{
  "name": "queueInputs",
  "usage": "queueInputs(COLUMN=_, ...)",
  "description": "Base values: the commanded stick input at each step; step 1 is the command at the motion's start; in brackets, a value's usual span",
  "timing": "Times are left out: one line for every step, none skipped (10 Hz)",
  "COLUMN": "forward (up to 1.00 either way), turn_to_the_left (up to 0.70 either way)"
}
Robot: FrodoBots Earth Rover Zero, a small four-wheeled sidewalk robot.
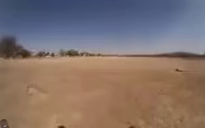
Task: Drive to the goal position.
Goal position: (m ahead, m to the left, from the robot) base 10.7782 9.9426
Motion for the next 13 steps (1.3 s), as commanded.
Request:
queueInputs(forward=0.70, turn_to_the_left=0.00)
queueInputs(forward=0.70, turn_to_the_left=0.00)
queueInputs(forward=0.70, turn_to_the_left=0.00)
queueInputs(forward=0.70, turn_to_the_left=0.00)
queueInputs(forward=0.70, turn_to_the_left=0.00)
queueInputs(forward=0.70, turn_to_the_left=0.00)
queueInputs(forward=0.70, turn_to_the_left=0.00)
queueInputs(forward=0.70, turn_to_the_left=0.00)
queueInputs(forward=0.70, turn_to_the_left=0.00)
queueInputs(forward=0.70, turn_to_the_left=0.00)
queueInputs(forward=0.70, turn_to_the_left=0.00)
queueInputs(forward=0.70, turn_to_the_left=0.00)
queueInputs(forward=0.70, turn_to_the_left=0.00)
